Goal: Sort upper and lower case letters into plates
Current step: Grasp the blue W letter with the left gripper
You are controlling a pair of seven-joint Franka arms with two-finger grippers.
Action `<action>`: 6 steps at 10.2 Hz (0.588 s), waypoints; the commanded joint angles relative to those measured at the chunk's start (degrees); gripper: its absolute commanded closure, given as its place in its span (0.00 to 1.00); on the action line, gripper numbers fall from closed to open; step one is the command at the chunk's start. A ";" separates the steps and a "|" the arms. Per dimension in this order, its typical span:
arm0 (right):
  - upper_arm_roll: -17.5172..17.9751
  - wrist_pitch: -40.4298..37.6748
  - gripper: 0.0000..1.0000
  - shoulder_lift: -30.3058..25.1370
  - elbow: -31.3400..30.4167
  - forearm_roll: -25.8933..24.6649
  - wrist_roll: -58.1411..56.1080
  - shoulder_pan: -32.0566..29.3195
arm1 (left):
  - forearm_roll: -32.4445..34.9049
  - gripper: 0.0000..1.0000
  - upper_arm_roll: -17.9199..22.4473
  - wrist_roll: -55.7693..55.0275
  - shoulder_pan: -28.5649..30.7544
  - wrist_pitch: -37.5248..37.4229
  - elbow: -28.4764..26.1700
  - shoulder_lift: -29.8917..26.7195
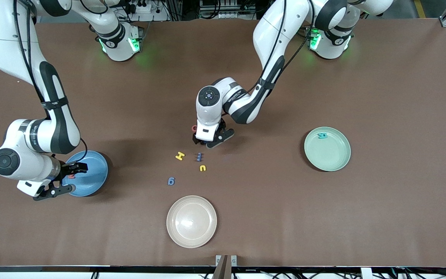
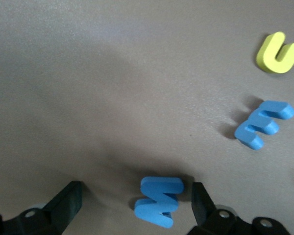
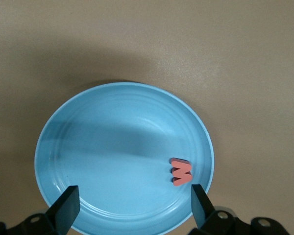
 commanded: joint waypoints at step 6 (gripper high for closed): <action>0.28 -0.02 0.00 -0.17 0.04 -0.86 0.65 -0.07 | -1.50 0.22 0.32 1.70 -0.33 -1.46 1.97 1.47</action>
